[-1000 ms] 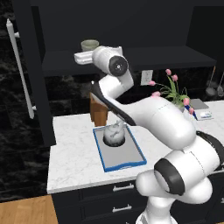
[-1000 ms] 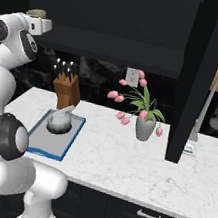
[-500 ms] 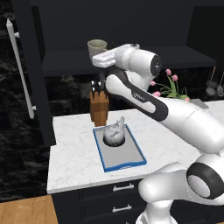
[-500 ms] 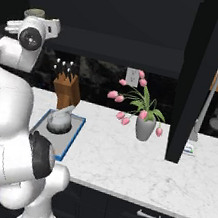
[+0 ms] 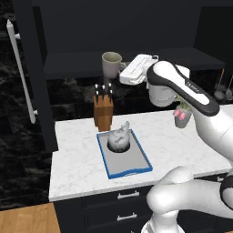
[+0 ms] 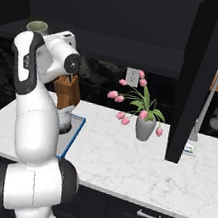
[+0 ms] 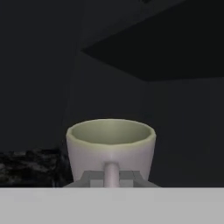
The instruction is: Pick the kettle from the counter and place it on the tray. Then pick the mug from the cabinet and place it on the tray. Then close the cabinet doors.
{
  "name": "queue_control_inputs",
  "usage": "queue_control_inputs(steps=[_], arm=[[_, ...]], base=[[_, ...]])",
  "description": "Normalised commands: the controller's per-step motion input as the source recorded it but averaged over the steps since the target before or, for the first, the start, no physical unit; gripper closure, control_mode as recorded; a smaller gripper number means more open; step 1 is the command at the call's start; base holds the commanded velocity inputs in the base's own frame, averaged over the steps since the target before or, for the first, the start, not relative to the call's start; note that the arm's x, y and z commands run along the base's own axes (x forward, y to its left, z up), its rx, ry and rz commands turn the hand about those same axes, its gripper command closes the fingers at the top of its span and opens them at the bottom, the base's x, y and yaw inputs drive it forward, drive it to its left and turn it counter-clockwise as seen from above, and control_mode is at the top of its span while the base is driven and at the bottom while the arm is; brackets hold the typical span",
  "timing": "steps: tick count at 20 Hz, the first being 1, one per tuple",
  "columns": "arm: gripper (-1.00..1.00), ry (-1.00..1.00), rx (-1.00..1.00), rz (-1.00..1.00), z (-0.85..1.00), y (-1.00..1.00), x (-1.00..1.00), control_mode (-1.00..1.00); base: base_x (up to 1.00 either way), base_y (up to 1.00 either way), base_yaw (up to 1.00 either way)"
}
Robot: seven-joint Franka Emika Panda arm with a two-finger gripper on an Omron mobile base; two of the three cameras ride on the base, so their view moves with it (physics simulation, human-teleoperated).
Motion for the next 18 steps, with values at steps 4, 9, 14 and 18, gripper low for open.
queue_control_inputs(steps=[4, 9, 14, 18], arm=[[1.00, 0.00, -0.04, 0.18, -0.20, -0.12, -0.46, -1.00], [1.00, 0.00, -0.08, 0.10, 0.03, -0.24, -0.62, -1.00], [1.00, 0.07, -0.15, 0.09, 0.03, -0.33, -0.42, -1.00], [1.00, 0.08, -0.14, 0.10, 0.00, -0.42, -0.42, -1.00]], base=[[0.00, 0.00, 0.00], [0.00, 0.00, 0.00], [0.00, 0.00, 0.00], [0.00, 0.00, 0.00]])
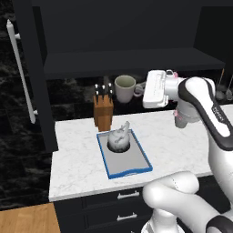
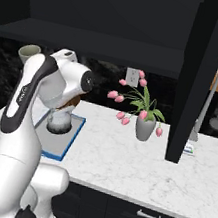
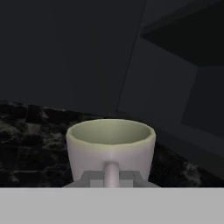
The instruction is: Pick the kettle from the counter and place it on the tray. Then pick the mug from the cabinet and place it on the tray. Then close the cabinet doors.
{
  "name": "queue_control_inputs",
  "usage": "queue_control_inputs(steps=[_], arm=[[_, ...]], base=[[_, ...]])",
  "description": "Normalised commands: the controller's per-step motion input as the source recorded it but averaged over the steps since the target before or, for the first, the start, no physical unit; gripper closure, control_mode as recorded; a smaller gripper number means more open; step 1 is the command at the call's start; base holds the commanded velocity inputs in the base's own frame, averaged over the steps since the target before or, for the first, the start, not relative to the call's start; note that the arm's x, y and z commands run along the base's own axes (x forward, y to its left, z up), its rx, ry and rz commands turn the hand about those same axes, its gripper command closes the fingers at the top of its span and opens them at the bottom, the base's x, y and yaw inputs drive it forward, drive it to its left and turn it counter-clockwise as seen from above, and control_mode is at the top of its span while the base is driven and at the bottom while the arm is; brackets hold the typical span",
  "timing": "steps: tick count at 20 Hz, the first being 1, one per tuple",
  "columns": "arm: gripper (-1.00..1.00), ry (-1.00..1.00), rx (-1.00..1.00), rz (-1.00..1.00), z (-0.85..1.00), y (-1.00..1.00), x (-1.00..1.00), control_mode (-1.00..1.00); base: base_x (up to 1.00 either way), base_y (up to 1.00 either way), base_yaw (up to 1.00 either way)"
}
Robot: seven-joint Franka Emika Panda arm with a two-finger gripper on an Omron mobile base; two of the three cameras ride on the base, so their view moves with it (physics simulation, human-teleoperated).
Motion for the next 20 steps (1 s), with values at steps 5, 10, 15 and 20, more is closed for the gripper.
queue_control_inputs(steps=[5, 10, 15, 20], arm=[[1.00, 0.06, -0.11, 0.11, -0.13, -0.42, -0.37, -1.00], [1.00, 0.01, -0.05, 0.11, -0.38, -0.32, -0.51, -1.00], [1.00, 0.00, -0.01, 0.09, -0.42, -0.18, -0.50, -1.00], [1.00, 0.00, 0.00, 0.06, -0.42, -0.13, -0.44, -1.00]], base=[[0.00, 0.00, 0.00], [0.00, 0.00, 0.00], [0.00, 0.00, 0.00], [0.00, 0.00, 0.00]])
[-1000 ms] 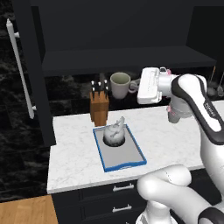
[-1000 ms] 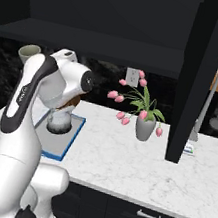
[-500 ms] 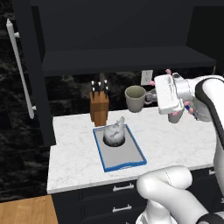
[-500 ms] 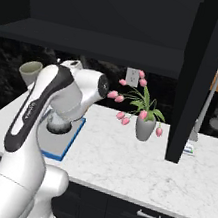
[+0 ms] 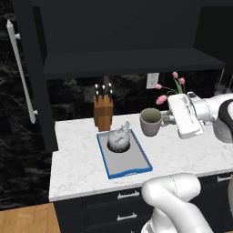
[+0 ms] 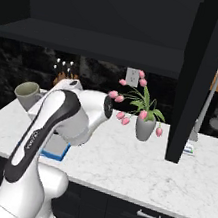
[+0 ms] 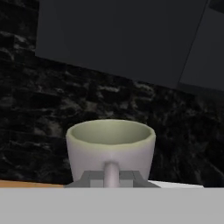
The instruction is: Pick the kettle from the counter and place it on the tray. Then pick the mug from the cabinet and place it on the tray. Then close the cabinet doors.
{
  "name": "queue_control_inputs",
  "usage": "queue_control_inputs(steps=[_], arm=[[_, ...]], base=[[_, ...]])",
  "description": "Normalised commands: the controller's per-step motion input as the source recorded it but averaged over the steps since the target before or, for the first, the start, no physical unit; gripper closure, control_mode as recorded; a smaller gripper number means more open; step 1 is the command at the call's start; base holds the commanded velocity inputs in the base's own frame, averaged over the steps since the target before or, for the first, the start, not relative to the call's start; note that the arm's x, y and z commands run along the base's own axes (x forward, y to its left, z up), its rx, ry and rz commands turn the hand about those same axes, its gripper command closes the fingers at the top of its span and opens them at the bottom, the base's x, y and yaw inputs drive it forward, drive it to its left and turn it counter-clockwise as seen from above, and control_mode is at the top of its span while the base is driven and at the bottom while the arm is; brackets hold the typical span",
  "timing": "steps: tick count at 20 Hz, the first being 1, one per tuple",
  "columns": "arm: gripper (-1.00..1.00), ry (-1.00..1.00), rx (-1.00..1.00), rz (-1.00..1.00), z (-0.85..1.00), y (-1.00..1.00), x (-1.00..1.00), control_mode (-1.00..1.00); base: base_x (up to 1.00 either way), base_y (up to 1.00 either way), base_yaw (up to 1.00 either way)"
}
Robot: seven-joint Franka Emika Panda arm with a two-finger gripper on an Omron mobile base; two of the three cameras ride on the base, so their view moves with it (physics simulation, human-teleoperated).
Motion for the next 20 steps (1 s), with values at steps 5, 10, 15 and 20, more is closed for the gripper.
queue_control_inputs(steps=[5, 10, 15, 20], arm=[[1.00, 0.00, 0.00, 0.07, -0.42, -0.14, -0.43, -1.00], [1.00, 0.00, 0.00, 0.08, -0.39, -0.14, -0.24, -1.00], [1.00, 0.00, 0.00, 0.01, -0.27, -0.02, 0.22, -1.00], [1.00, 0.02, 0.00, 0.01, -0.28, 0.00, 0.42, -1.00]], base=[[0.00, 0.00, 0.00], [0.00, 0.00, 0.00], [0.00, 0.00, 0.00], [0.00, 0.00, 0.00]])
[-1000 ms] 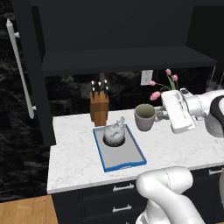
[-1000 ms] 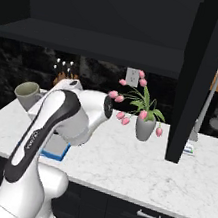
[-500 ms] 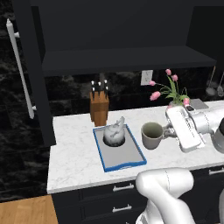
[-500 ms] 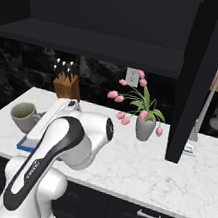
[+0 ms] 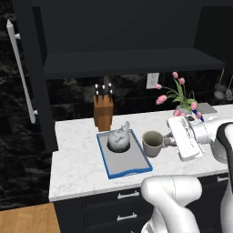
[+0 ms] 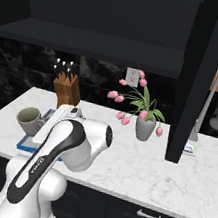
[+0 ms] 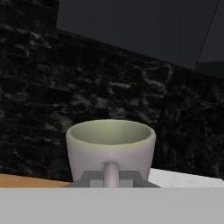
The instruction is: Pick the kettle from the counter and place it on the tray. Then pick the mug from the cabinet and place it on the tray. Then close the cabinet doors.
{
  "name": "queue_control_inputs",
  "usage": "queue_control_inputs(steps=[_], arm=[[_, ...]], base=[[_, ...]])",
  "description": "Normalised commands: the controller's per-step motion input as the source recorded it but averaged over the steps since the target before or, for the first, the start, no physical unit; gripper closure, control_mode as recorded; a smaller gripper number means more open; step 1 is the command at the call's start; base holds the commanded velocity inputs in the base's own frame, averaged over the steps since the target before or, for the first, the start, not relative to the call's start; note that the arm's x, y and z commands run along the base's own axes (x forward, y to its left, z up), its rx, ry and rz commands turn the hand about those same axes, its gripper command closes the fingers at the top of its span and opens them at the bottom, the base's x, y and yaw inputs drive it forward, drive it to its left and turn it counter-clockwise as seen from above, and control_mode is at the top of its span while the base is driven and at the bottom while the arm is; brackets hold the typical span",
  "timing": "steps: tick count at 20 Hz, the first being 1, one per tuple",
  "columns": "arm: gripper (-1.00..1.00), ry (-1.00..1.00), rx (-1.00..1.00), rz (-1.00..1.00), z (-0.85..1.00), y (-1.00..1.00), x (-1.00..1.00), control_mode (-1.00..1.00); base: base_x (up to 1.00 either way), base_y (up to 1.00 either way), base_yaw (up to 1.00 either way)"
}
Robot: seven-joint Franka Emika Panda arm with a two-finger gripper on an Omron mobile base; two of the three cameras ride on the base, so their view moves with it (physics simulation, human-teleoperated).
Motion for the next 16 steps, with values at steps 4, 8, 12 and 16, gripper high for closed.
queue_control_inputs(steps=[4, 8, 12, 16], arm=[[1.00, 0.01, 0.00, 0.00, -0.34, 0.00, 0.37, -1.00], [1.00, 0.00, 0.00, 0.00, -0.37, -0.02, 0.34, -1.00], [1.00, 0.00, 0.00, 0.00, -0.29, -0.05, 0.28, -1.00], [1.00, 0.00, 0.00, 0.02, -0.29, -0.05, 0.25, -1.00]], base=[[0.00, 0.00, 0.00], [0.00, 0.00, 0.00], [0.00, 0.00, 0.00], [0.00, 0.00, 0.00]])
